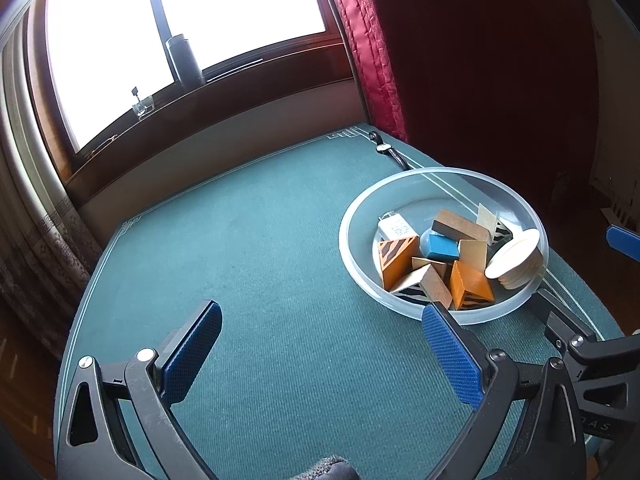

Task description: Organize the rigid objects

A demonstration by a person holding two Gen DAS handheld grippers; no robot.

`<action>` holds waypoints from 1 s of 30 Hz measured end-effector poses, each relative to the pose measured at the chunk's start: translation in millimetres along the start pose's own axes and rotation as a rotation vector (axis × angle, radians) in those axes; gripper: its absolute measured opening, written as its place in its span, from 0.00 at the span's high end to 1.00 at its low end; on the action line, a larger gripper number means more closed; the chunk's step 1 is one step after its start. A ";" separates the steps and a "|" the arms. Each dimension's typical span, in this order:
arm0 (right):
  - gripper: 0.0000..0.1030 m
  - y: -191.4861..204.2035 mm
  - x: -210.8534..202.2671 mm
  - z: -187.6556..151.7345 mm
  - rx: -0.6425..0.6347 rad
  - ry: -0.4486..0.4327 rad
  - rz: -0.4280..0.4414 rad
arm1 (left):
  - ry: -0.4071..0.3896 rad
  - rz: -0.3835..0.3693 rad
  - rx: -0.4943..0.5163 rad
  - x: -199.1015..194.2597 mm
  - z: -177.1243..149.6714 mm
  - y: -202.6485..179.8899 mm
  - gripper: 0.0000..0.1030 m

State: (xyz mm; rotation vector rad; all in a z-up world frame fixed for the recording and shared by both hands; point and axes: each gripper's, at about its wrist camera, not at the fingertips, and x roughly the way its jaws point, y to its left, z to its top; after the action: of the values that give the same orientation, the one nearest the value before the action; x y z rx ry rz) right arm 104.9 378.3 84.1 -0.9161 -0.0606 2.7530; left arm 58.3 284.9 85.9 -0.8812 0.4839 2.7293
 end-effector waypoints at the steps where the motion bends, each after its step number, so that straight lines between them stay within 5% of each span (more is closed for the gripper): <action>1: 0.00 0.3 0.3 -0.2 -0.001 0.002 -0.001 | 0.001 -0.001 0.000 0.0 -0.2 0.0 0.02; 30: 0.00 0.1 6.2 -1.6 -0.019 0.027 -0.021 | 0.011 0.049 0.005 9.0 -8.2 3.1 0.02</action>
State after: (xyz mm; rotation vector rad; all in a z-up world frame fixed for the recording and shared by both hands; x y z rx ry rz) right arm 101.1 379.6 79.2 -0.9517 -0.0917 2.7248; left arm 54.5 280.0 75.0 -0.8958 0.5204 2.7675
